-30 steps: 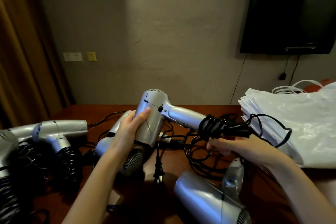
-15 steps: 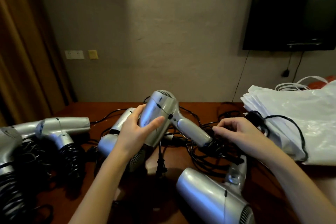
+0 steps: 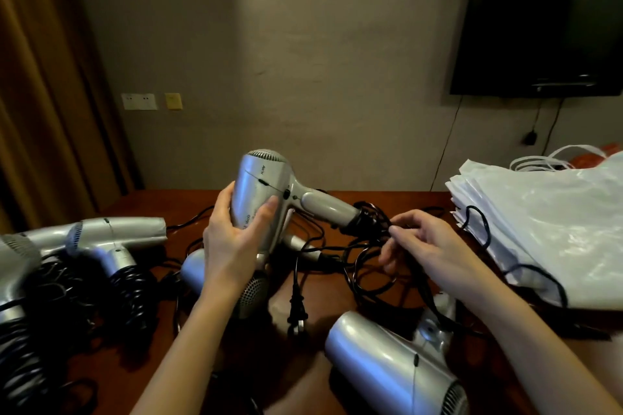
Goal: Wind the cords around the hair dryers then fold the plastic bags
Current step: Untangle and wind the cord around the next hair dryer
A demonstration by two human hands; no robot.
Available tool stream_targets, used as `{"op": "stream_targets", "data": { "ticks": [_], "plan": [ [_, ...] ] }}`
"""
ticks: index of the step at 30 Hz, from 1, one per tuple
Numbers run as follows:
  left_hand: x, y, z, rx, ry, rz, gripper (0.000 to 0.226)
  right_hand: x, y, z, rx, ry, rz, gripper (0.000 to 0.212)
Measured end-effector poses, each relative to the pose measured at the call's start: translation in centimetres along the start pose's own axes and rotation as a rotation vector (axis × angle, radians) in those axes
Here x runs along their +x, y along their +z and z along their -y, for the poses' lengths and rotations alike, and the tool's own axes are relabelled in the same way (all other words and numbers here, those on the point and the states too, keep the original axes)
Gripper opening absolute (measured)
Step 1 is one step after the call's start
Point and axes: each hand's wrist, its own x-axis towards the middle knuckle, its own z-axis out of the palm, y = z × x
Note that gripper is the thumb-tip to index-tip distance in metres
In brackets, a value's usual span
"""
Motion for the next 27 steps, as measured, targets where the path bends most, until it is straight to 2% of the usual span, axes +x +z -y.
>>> {"op": "stream_targets", "data": {
  "ticks": [4, 6, 8, 10, 13, 17, 19, 21, 23, 25, 27],
  "plan": [
    [0.0, 0.1, 0.1, -0.009, -0.019, -0.035, 0.085, -0.1, 1.3, -0.1, 0.09, -0.148, -0.095, 0.02],
    [0.0, 0.3, 0.2, -0.013, -0.026, -0.047, 0.083, 0.0, 1.9, -0.4, 0.108, -0.19, -0.084, 0.025],
    [0.1, 0.3, 0.3, -0.023, -0.039, -0.063, 0.078, 0.0, 2.6, -0.8, 0.16, -0.178, -0.031, 0.033],
    [0.2, 0.1, 0.5, -0.052, -0.075, -0.062, 0.082, 0.1, 3.4, -1.2, 0.222, -0.137, 0.035, 0.038],
    [0.5, -0.2, 0.5, -0.092, -0.13, -0.054, 0.085, 0.1, 3.7, -1.5, 0.279, -0.086, 0.056, 0.033],
    [0.1, 0.5, -0.5, -0.212, -0.191, 0.031, 0.089, 0.2, 3.5, -1.4, 0.206, -0.06, 0.135, 0.022],
    [-0.3, 1.2, -1.0, -0.245, -0.225, 0.094, 0.08, 0.1, 3.2, -1.4, 0.148, -0.014, 0.137, 0.031],
    [-0.5, 1.6, -1.4, -0.279, -0.246, 0.134, 0.057, 0.1, 2.7, -1.3, 0.002, 0.036, 0.104, 0.045],
    [-0.4, 1.4, -1.5, -0.308, -0.256, 0.171, 0.047, 0.4, 2.0, -1.4, -0.138, 0.061, 0.043, 0.056],
    [-0.2, 1.1, -1.3, -0.302, -0.257, 0.209, 0.053, 0.7, 1.4, -1.7, -0.197, 0.058, 0.007, 0.055],
    [0.0, 0.7, -1.0, -0.276, -0.25, 0.234, 0.063, 0.8, 0.5, -2.0, -0.18, 0.08, 0.028, 0.041]
  ]
}}
